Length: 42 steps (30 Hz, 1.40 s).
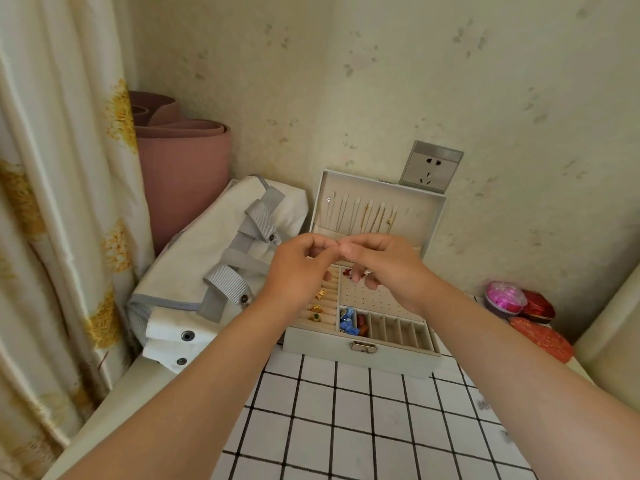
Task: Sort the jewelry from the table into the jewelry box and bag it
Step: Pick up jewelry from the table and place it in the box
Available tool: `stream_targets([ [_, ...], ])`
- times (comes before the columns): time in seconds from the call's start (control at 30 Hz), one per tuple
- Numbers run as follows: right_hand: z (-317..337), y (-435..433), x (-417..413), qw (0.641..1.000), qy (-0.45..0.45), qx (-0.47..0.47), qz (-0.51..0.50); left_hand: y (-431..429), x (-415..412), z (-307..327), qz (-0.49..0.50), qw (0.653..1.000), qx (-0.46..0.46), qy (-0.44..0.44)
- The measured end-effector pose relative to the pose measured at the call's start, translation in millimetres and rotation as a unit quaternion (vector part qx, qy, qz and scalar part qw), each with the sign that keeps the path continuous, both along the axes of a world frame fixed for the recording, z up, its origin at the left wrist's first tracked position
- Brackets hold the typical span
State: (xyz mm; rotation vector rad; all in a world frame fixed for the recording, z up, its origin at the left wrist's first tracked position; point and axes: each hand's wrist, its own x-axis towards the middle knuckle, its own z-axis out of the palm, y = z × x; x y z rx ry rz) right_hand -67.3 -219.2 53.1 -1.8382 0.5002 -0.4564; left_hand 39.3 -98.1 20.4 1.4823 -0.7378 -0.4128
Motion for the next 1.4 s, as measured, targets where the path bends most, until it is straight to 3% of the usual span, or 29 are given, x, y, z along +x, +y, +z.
stream_targets([
  [0.37, -15.2, -11.1, -10.1, 0.997, -0.022, 0.018, -0.066, -5.6, -7.0, -4.7, -0.022, 0.999, 0.028, -0.037],
  [0.5, -21.8, -32.3, -16.6, 0.980, 0.030, -0.082, -0.178, -6.0, -6.5, -15.4, -0.042, 0.970, 0.124, -0.207],
  [0.77, -53.9, -54.6, -18.9, 0.970, 0.087, -0.134, -0.181, -5.8, -10.8, -28.0, -0.067, 0.870, 0.224, -0.433],
  [0.9, -62.8, -58.6, -12.5, 0.949, 0.134, -0.223, -0.176, -7.3, -10.6, -31.9, -0.093, 0.851, 0.254, -0.450],
  [1.13, -63.0, -52.4, -3.9, 0.881, 0.201, -0.390, -0.178, -8.6, -10.8, -39.7, -0.125, 0.840, 0.270, -0.454],
  [1.3, -63.9, -51.4, -5.1, 0.838, 0.243, -0.454, -0.180, -10.4, -10.3, -40.7, -0.128, 0.841, 0.273, -0.449],
  [1.4, -64.9, -52.3, -9.0, 0.834, 0.243, -0.469, -0.160, -10.8, -9.6, -41.2, -0.130, 0.842, 0.273, -0.447],
])
